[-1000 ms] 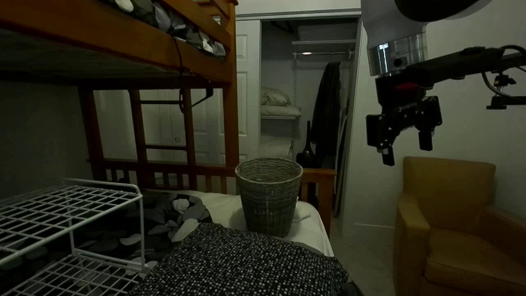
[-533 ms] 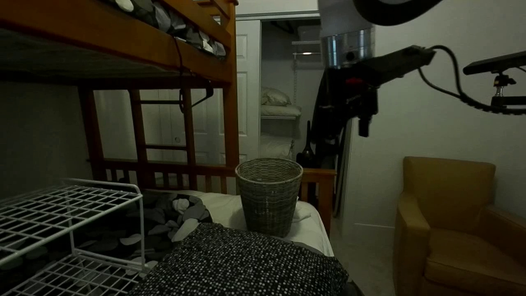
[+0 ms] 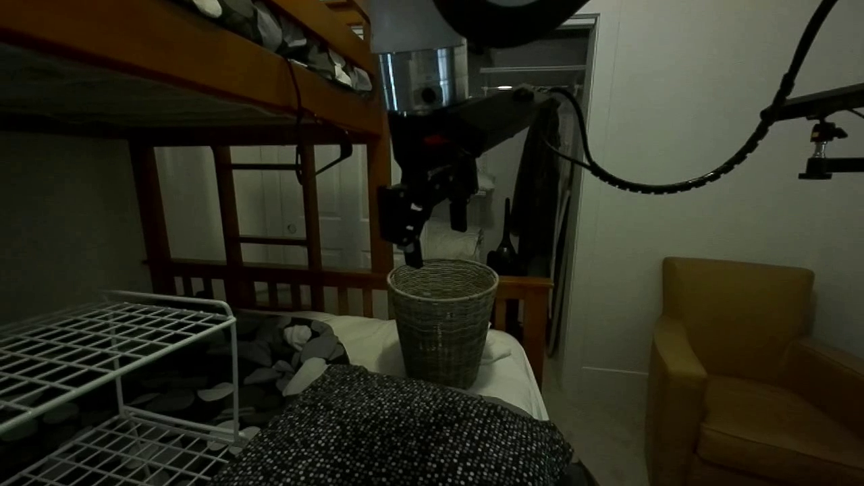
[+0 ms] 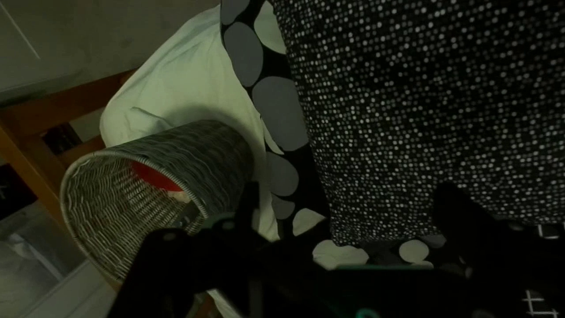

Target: Put the plastic in the basket

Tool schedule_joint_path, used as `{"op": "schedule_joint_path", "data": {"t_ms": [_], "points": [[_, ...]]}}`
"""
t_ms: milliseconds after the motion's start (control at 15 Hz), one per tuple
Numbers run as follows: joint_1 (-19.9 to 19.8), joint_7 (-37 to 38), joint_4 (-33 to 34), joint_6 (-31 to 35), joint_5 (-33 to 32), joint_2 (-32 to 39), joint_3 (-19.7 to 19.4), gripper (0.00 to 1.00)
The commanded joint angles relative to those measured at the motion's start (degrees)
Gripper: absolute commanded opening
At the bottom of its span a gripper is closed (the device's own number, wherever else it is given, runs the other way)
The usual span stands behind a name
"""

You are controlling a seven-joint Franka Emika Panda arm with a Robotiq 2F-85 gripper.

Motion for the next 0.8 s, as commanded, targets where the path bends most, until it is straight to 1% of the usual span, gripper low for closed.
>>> {"op": "schedule_joint_path", "data": {"t_ms": [0,200,333,400,600,733], "points": [[2.83,0.52,0.26,-0.37,-0.66,0.54,-2.77,1.00],[2.77,0.35,0.04,-0.39,-0.67,-0.36,-3.80,1.00],[4.68,-2.94,2.72,4.78,-1.42,4.37,-2.92,1.00],[5.70,-3.35,4.48,7.32,-2.20,7.06,-2.19,1.00],[10.50,-4.82,10.08,11.52,-4.43,15.14,-0.54,1.00],[14.15,-7.51,14.05,12.78,-5.30,19.75,-0.60,1.00]]}}
